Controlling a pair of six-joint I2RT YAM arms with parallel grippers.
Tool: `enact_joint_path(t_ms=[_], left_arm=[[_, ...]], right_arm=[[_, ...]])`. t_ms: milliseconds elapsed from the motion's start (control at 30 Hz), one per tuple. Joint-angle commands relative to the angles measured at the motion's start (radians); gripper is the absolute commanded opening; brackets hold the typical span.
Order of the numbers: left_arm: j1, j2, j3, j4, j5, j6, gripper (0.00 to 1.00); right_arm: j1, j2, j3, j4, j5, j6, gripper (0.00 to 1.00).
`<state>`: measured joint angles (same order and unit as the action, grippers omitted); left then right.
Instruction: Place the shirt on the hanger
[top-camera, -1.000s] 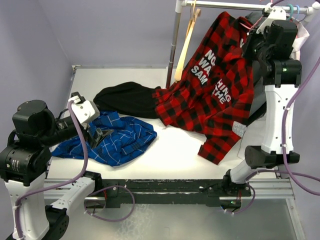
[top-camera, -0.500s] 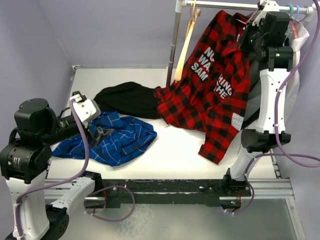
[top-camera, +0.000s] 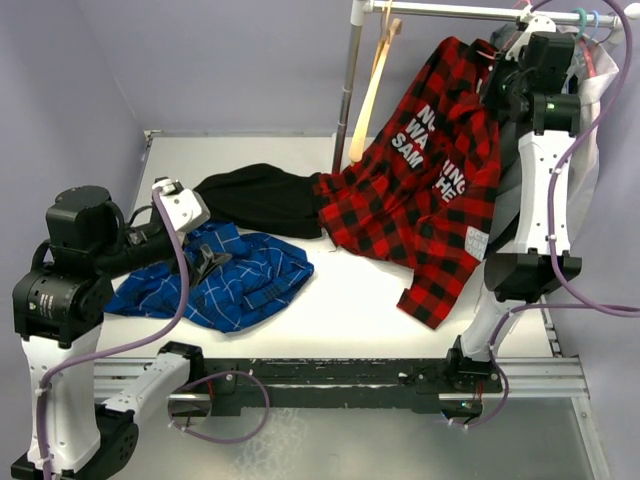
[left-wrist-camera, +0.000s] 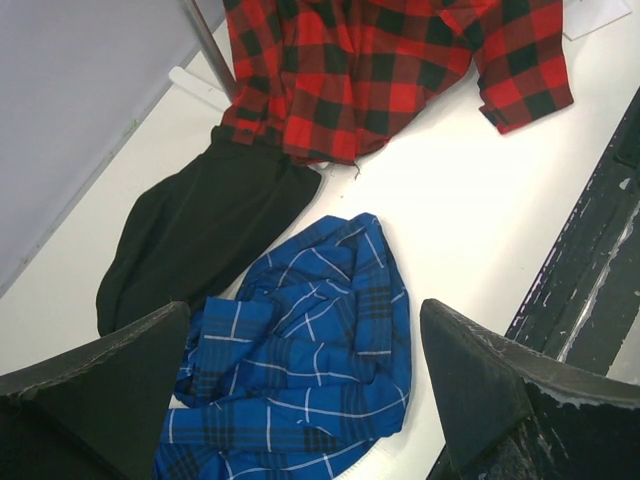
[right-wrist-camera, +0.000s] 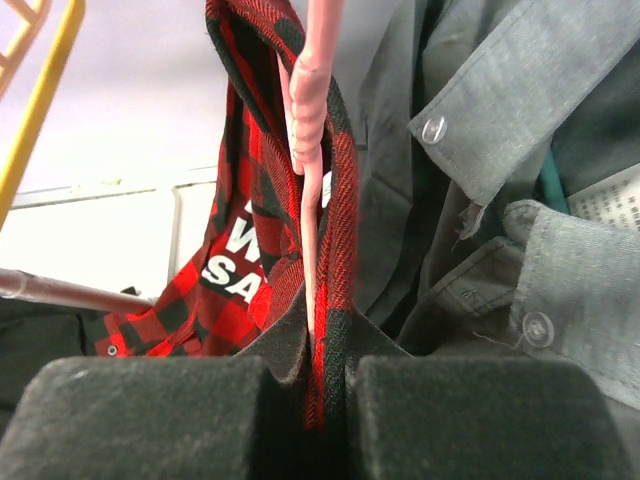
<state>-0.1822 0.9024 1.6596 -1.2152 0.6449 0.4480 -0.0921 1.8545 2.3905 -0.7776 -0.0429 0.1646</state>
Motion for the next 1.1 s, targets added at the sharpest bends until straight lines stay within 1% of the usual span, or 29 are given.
enact_joint_path(t_ms=[0,233,267,300,367,400,433,467,533,600,733,833,900,933,1000,1067], left_arm=[[0.008,0.009,-0.012,0.050,-0.014,-0.004,0.99],[0.024,0.026,-0.034,0.068,0.025,-0.016,0.99],[0.026,0.025,-0.039,0.073,0.026,-0.018,0.99],[0.025,0.025,-0.044,0.074,0.028,-0.019,0.99],[0.026,0.021,-0.056,0.077,0.033,-0.021,0.99],[0.026,0.019,-0.062,0.078,0.035,-0.023,0.99],[0.026,0.018,-0.069,0.081,0.039,-0.023,0.99],[0.030,0.018,-0.073,0.084,0.046,-0.023,0.99],[0.041,0.019,-0.081,0.088,0.076,-0.024,0.99],[0.053,0.021,-0.087,0.086,0.105,-0.022,0.99],[0.064,0.024,-0.098,0.069,0.157,-0.007,0.99],[0.075,0.019,-0.113,0.053,0.189,0.005,0.99],[0.075,0.016,-0.123,0.035,0.192,0.020,0.99],[0.076,0.013,-0.133,0.027,0.189,0.022,0.99],[0.076,0.000,-0.165,0.026,0.177,0.024,0.99],[0.076,-0.011,-0.198,0.030,0.163,0.018,0.99]], right_arm=[[-0.001,-0.042,-0.017,0.111,0.050,-0.023,0.00],[-0.006,-0.064,-0.079,0.114,0.062,-0.038,0.00],[-0.006,-0.068,-0.081,0.112,0.066,-0.040,0.02],[-0.006,-0.076,-0.083,0.115,0.067,-0.041,0.14],[-0.006,-0.110,-0.089,0.126,0.080,-0.037,0.58],[-0.006,-0.136,-0.094,0.134,0.097,-0.032,0.74],[-0.006,-0.163,-0.100,0.140,0.119,-0.029,0.92],[-0.006,-0.192,-0.101,0.142,0.155,-0.028,0.99],[-0.006,-0.252,-0.114,0.173,0.231,-0.055,1.00],[-0.006,-0.334,-0.147,0.204,0.240,-0.055,1.00],[-0.006,-0.469,-0.223,0.269,0.186,-0.045,1.00],[-0.006,-0.549,-0.277,0.301,0.001,0.002,1.00],[-0.006,-0.590,-0.356,0.343,-0.153,0.056,1.00],[-0.006,-0.600,-0.404,0.358,-0.207,0.093,1.00],[-0.006,-0.609,-0.533,0.412,-0.311,0.132,1.00],[-0.006,-0.638,-0.728,0.538,-0.369,0.200,1.00]])
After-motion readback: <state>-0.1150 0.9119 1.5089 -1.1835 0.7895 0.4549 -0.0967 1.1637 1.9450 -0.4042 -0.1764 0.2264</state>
